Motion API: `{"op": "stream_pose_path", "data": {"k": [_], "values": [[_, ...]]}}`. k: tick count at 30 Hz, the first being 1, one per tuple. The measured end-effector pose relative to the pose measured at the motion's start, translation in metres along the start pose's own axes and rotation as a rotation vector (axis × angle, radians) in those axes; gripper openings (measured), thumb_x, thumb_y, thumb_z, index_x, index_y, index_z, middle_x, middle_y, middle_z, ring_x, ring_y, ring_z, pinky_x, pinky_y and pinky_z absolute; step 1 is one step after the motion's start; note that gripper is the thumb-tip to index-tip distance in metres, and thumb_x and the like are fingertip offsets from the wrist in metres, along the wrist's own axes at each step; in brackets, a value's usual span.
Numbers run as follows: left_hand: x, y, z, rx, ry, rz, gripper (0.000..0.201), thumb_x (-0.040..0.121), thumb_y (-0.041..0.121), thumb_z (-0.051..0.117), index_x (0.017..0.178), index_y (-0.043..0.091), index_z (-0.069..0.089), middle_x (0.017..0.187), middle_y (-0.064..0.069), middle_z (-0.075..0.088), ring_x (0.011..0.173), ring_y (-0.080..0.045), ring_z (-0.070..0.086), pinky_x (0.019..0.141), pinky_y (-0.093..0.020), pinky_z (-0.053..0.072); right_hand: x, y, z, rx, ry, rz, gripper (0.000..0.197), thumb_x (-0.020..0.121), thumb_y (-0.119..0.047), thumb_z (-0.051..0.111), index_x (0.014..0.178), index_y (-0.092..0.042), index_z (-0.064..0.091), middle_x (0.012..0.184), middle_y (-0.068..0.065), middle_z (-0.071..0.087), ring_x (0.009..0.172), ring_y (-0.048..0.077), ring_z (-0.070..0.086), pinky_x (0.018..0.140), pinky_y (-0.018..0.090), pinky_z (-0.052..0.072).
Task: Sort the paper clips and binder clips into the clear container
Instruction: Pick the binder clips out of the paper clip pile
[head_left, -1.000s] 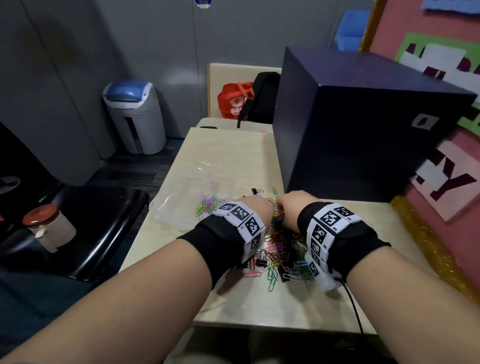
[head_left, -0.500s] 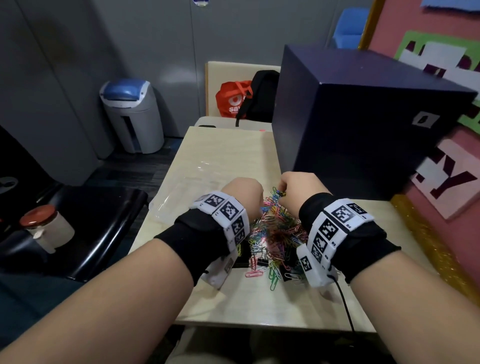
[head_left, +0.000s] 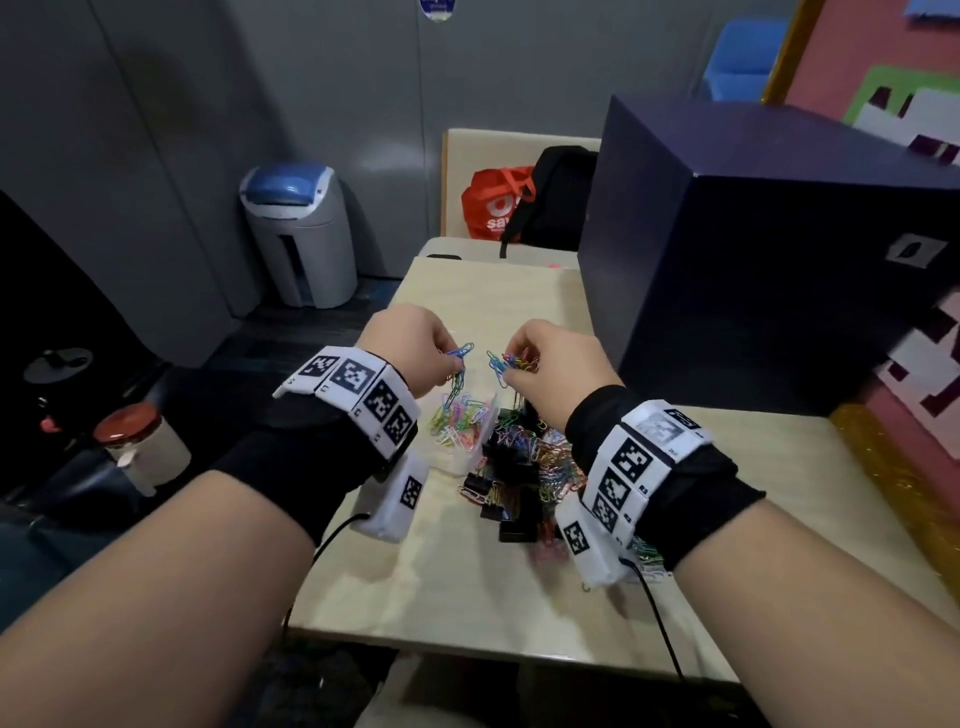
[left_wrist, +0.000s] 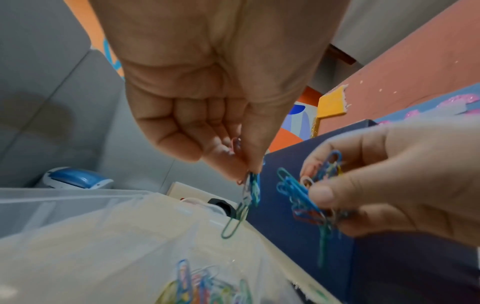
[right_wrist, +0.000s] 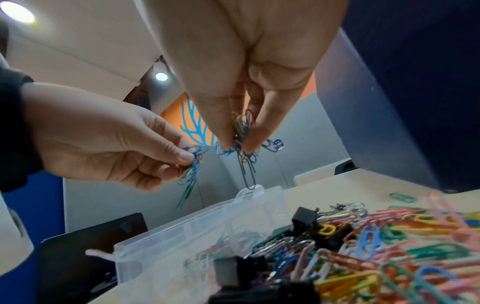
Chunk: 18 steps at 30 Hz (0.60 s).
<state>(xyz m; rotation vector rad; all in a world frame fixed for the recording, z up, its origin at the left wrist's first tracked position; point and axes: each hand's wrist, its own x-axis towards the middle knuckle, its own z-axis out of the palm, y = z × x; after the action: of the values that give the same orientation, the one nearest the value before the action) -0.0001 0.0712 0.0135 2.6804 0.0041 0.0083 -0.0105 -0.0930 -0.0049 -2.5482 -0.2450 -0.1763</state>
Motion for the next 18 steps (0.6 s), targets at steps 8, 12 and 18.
{"op": "stream_pose_path", "data": {"k": [8,12,18], "values": [[-0.007,-0.013,0.016,-0.006,-0.060,-0.040,0.031,0.082,0.025,0.072,0.113,0.020,0.070,0.102,0.005,0.074,0.099,-0.013,0.065,0.089,-0.025,0.049,0.006,-0.010,0.027,-0.026,-0.194,-0.037,0.040,0.089,-0.023,0.060,0.127,-0.028,0.053,0.129,-0.002,0.059,0.118,0.017,0.056,0.100,0.033,0.046],[-0.008,-0.008,0.021,0.034,-0.072,0.006,0.031,0.085,0.026,0.067,0.115,0.021,0.067,0.107,0.006,0.071,0.103,-0.014,0.063,0.092,-0.027,0.049,0.008,0.000,0.016,-0.116,-0.187,0.007,0.036,0.091,-0.021,0.056,0.127,-0.027,0.053,0.130,0.002,0.053,0.112,0.021,0.058,0.096,0.034,0.048],[-0.018,0.023,0.029,0.137,-0.191,0.165,0.024,0.091,0.025,0.059,0.112,0.021,0.068,0.112,0.002,0.068,0.102,-0.017,0.063,0.083,-0.026,0.049,-0.002,0.019,-0.012,-0.602,-0.527,0.152,0.033,0.091,-0.026,0.060,0.120,-0.010,0.063,0.121,0.007,0.064,0.111,0.026,0.062,0.090,0.032,0.050]]}}
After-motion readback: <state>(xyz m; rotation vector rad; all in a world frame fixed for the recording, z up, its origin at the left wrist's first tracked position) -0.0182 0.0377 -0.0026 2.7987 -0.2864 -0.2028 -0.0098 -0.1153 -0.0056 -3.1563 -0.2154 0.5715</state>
